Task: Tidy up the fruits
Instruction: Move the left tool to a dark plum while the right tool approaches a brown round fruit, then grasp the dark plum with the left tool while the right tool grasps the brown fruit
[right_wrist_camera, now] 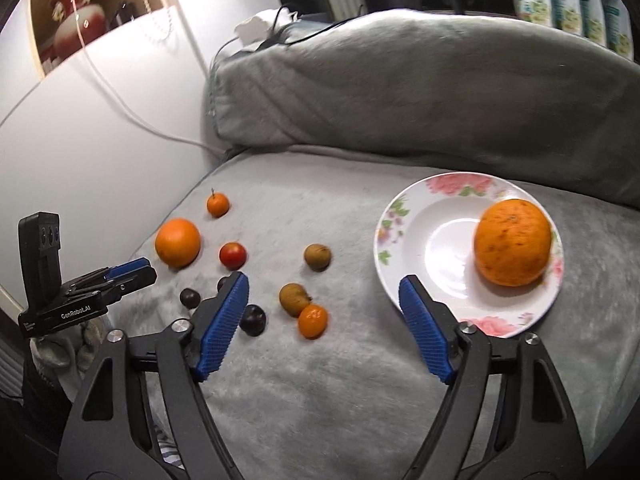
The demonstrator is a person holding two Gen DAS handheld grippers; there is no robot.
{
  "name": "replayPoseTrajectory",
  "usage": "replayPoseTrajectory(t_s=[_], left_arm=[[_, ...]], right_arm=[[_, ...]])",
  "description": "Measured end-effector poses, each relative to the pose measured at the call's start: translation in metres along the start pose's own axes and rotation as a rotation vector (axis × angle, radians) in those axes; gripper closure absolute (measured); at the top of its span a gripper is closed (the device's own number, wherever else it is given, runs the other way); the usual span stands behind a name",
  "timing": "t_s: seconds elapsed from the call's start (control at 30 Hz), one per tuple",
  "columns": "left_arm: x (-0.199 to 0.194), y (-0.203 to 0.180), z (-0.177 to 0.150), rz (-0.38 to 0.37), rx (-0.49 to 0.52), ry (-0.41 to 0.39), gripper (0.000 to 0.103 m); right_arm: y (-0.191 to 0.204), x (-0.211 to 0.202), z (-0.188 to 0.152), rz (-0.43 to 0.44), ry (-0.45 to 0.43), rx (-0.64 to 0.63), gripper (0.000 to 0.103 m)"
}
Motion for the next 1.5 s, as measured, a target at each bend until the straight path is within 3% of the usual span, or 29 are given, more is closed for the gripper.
replayPoseTrajectory(t_s=[0.37,0.63,1.17,1.5], left_arm=[[0.014,-0.004,-0.017,-0.027,0.008,0.056,0.059],[0.023,-0.007,-0.023,-0.028,0.026,0.081,0.064],[0.039,-0.014,-0.023,-0.010,0.064,0.106,0.071],[0.045,-0.010,-0.026,0.008,0.058,0.116,0.080]], right_arm=[[0.022,0.049,-0.016,-0.008,0.195,-0.153,0.044],[0.023,0.076,-0.016,-0.009,0.275,-0.199,0.052],[0.019,0.101,-0.020,-0.031,0.337,-0.221,0.060],[0.025,0.110,-0.021,-0.035,0.359,-0.250,0.073]])
Point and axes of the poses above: each gripper's, at about its wrist camera, not at the fingertips, and x roughly the way its jaws point, y to its left, z to its top, the point moved 6 cm from there along x, roughly the way its jaws point, and after that the axes turned 8 degrees about z, right-handed, at the moved point
